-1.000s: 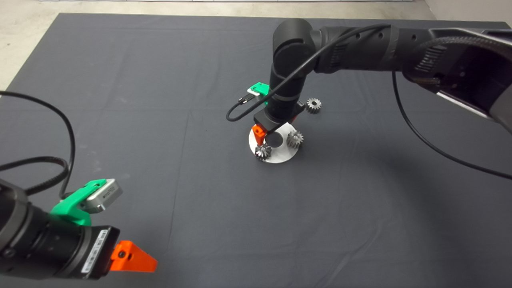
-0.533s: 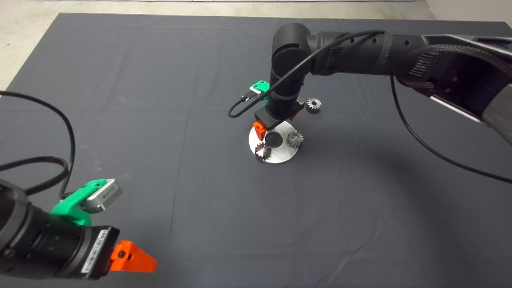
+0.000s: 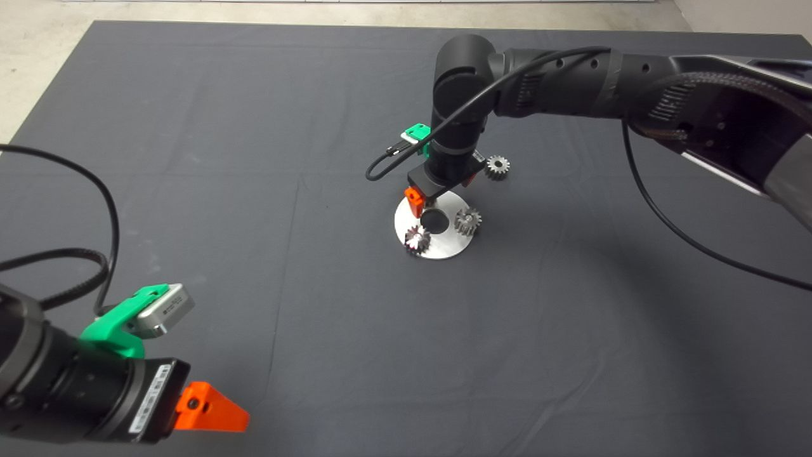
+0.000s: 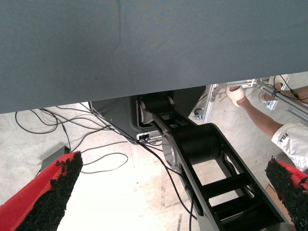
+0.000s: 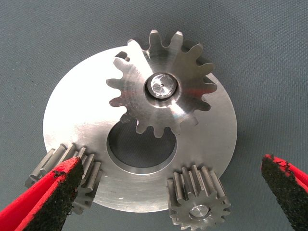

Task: Remove an incorrectly installed larger gear and replace it with the correct smaller gear

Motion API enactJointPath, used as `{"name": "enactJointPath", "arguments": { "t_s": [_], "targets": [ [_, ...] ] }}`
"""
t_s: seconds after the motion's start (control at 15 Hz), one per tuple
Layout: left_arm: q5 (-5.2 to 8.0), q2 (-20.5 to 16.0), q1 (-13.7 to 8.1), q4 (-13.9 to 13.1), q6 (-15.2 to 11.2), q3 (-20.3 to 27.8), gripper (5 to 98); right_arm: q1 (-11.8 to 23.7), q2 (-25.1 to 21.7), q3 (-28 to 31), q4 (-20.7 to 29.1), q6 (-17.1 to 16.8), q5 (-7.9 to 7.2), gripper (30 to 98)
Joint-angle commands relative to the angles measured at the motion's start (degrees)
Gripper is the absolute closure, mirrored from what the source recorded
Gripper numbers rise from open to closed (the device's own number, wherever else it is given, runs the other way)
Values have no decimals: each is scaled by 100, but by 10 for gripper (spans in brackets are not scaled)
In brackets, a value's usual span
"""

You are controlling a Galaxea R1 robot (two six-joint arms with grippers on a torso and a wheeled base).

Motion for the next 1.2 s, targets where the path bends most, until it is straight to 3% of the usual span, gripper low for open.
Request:
{"name": "enactJointPath", "arguments": {
  "t_s": [0.0, 0.4, 0.67, 0.87, 1.13],
  "targets": [
    [-7, -6, -9, 10, 5, 60, 53, 114, 56, -109, -193, -20, -210, 308],
    [-7, -6, -9, 10, 5, 60, 53, 52, 56, -177, -399, -11, 178, 308],
    [-7, -6, -9, 10, 5, 60, 53, 52, 56, -180, -483, -11, 592, 308],
    [1, 2, -9, 10, 5, 60, 53, 26, 56, -188, -491, -20, 725, 308],
    [-2, 2, -9, 10, 5, 60, 53, -18, 56, -184, -545, -20, 1061, 308]
  ]
}}
